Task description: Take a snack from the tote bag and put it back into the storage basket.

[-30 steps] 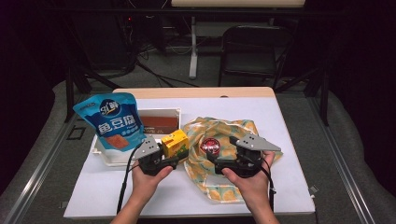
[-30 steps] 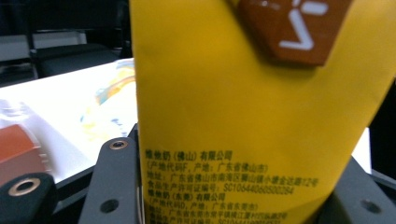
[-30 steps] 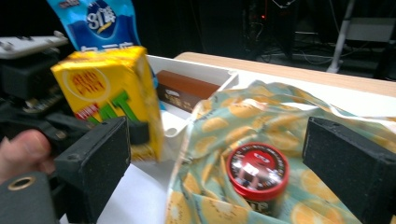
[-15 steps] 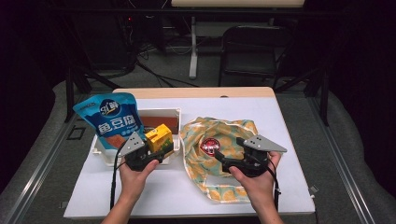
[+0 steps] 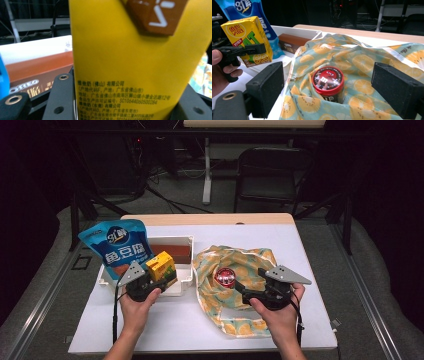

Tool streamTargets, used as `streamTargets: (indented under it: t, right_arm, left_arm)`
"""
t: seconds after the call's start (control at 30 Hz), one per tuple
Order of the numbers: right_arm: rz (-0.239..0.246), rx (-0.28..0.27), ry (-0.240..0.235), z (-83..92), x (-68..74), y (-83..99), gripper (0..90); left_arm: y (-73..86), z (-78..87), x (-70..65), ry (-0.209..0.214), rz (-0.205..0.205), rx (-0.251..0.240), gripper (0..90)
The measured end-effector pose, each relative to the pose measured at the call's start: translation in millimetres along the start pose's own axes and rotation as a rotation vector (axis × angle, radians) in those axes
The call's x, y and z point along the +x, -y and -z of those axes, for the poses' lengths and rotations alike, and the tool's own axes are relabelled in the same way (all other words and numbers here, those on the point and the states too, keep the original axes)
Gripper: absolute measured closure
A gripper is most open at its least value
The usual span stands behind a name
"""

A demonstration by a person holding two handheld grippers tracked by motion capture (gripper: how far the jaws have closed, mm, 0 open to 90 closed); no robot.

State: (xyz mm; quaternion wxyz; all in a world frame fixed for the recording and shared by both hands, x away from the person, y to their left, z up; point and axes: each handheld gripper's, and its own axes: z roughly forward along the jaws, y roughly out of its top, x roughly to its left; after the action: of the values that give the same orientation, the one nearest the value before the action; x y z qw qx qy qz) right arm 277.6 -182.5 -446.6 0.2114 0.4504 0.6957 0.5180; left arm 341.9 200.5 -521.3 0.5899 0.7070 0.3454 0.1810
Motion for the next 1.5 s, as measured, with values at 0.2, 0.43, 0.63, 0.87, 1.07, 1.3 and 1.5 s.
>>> streamTargets:
  t: [0.2,0.43,0.63,0.87,1.07,1.3,1.5]
  right_arm:
    - [-0.012,0.003,0.020,0.2,-5.3,3.8,11.4]
    - [-0.012,0.002,0.026,-0.9,-7.4,5.9,11.7]
    - [-0.014,0.010,0.035,-0.4,-9.5,7.4,12.0]
    - [-0.015,0.012,0.037,-1.3,-11.1,8.5,12.2]
    - [-0.015,0.014,0.039,-1.8,-11.8,9.2,12.3]
    - [-0.020,0.009,0.044,-2.0,-11.3,10.2,12.6]
    - [-0.019,0.012,0.050,-2.5,-12.7,12.3,12.8]
  left_arm:
    - [12.8,-7.9,13.0,-0.014,0.044,0.023,50.4]
    - [21.4,-23.2,19.8,-0.012,0.080,0.044,50.3]
    - [26.1,-35.3,17.3,-0.040,0.074,0.064,50.3]
    - [31.2,-43.9,20.2,-0.059,0.055,0.069,50.3]
    - [31.4,-44.8,16.6,-0.125,0.036,0.135,50.2]
    - [29.5,-51.5,12.5,-0.120,-0.019,0.238,49.8]
    - [30.0,-51.1,13.8,-0.114,-0.001,0.235,49.4]
